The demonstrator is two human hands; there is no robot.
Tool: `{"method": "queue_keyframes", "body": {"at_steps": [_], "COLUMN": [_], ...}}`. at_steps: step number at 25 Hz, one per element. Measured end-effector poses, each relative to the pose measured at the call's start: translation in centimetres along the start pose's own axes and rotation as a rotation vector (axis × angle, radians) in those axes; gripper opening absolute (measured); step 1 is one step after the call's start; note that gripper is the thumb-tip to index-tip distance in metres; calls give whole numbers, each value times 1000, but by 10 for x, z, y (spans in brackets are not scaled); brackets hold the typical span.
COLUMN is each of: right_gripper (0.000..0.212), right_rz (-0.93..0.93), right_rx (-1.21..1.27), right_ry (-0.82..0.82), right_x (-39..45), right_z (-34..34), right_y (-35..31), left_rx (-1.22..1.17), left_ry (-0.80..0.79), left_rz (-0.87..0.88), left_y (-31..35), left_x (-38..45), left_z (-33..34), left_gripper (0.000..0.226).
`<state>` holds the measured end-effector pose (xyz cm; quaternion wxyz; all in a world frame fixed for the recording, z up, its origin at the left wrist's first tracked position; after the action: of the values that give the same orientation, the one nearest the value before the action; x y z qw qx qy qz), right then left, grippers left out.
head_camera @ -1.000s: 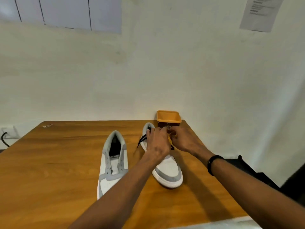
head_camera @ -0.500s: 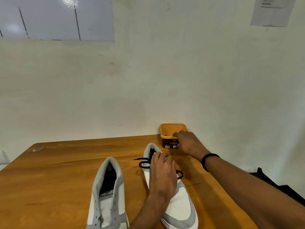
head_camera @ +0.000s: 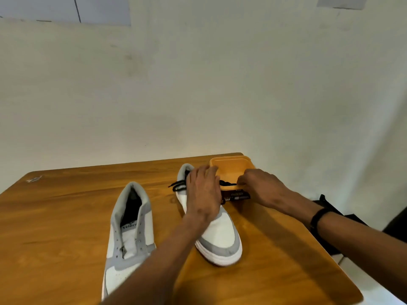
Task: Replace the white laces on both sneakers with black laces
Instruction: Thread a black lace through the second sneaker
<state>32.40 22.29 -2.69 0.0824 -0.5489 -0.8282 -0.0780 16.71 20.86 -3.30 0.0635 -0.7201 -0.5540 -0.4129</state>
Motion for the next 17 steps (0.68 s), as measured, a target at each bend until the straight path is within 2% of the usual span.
{"method": "queue_keyframes", "body": {"at_steps": [2, 4, 6, 7, 9, 12, 15, 17], "right_gripper": [31, 31, 30, 30, 33, 37, 33, 27], "right_rz": [-12, -7, -10, -18, -13, 5, 20, 32], "right_rx": [1, -27, -36, -38, -38, -38, -43, -35], "right_ry": [21, 38, 49, 57, 88, 148, 147, 162], "right_x": [-20, -34, -46, -51, -59, -64, -64, -61], "right_z": [-6, -11, -17, -18, -21, -21, -15, -13], "right_y": [-2, -3, -6, -8, -11, -13, -12, -10], "left_rx": [17, -10, 82, 173, 348, 452, 416, 335], "left_ry": [-112, -424, -785, -924, -1087, -1128, -1055, -952], "left_rz": [83, 103, 70, 74, 117, 153, 110, 88], "left_y": [29, 57, 70, 69, 64, 54, 46, 45], "left_x": [22, 38, 34, 29, 23, 26, 31, 41], "left_z": [-5, 18, 59, 75, 93, 101, 107, 103], "left_gripper": [38, 40, 42, 41, 39, 35, 29, 24]}}
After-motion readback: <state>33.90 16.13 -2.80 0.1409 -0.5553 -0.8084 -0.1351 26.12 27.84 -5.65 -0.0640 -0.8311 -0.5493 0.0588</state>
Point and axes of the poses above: each hand's wrist, its own x-axis towards the middle knuckle, its own z-axis out of the palm, y = z × x, the point moved 9 cm from there along x, towards the middle knuckle
